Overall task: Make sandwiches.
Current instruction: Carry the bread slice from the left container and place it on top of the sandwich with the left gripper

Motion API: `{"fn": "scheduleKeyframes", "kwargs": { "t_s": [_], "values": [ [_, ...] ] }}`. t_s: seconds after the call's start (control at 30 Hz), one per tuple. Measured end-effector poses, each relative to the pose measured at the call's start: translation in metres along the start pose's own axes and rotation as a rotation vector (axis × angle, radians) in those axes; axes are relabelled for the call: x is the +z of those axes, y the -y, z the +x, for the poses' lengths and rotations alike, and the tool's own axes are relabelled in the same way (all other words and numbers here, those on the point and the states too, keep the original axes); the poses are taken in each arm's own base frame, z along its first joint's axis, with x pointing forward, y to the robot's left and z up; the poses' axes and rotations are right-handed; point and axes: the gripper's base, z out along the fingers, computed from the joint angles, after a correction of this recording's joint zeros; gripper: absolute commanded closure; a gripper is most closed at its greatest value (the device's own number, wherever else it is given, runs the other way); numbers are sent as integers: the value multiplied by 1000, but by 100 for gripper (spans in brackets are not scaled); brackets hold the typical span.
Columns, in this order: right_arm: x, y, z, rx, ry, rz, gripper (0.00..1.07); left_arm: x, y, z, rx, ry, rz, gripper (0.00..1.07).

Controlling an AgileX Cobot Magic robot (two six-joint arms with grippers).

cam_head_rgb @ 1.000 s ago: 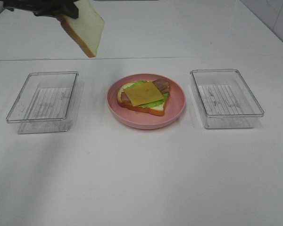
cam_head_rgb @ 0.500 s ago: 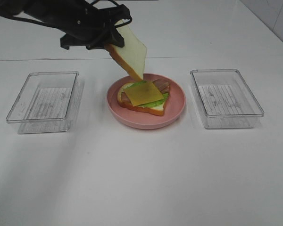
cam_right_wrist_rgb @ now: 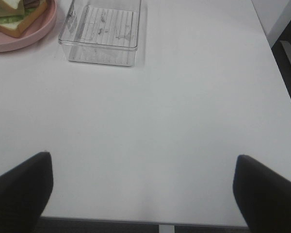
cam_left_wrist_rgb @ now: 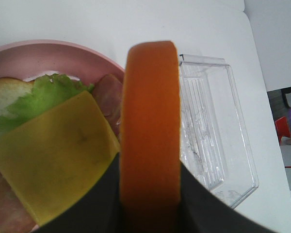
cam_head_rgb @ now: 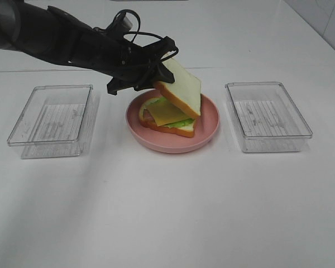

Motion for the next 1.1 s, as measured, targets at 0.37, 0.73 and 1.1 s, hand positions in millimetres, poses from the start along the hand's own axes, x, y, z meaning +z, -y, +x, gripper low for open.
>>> {"fn": "scheduleKeyframes", "kwargs": {
  "t_s": [0.37,0.73,1.1],
  "values": [
    [0,-1,0,3,0,-7,9,16,-16,8,-21,-20,-23,101],
    [0,-1,0,3,0,-7,9,16,-22,6,2,2,-73,25],
    [0,-1,0,3,0,-7,9,10,-21,5,10,-17,-125,25]
  ]
}}
